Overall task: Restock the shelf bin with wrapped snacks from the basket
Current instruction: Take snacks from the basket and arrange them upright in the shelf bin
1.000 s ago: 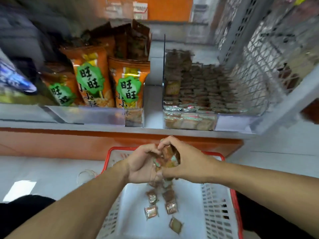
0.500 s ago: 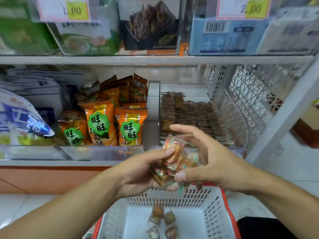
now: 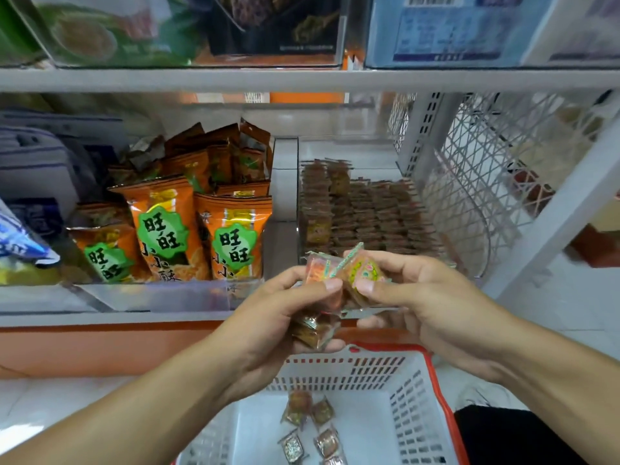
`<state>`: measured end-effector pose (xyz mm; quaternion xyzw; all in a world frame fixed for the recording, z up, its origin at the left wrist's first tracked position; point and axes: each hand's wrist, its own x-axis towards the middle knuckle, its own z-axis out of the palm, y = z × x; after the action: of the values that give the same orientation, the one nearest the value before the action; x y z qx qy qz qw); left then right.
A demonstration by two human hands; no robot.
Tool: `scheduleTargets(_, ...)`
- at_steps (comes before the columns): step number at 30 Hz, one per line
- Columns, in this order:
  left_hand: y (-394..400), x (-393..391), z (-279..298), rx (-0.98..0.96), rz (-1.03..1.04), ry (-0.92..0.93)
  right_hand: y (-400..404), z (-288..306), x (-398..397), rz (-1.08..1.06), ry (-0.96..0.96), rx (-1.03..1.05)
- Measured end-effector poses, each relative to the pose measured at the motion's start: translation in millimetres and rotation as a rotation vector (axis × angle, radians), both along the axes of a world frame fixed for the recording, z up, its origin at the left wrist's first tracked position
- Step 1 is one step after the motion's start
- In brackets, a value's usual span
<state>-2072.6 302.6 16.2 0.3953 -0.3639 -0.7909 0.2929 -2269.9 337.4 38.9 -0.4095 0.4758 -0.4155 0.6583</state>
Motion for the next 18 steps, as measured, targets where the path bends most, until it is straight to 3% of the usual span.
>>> scheduleTargets(8, 2.2, 5.2, 7.8, 0.062, -0.008, 0.118, 1.0, 1.5, 1.2, -0.055, 0.017, -0.023)
scheduleTargets(18, 5.6, -2.6, -0.2, -0.092, 0.128, 0.061, 10.8, -0.5, 12.2, -0.011, -0.064, 0.093)
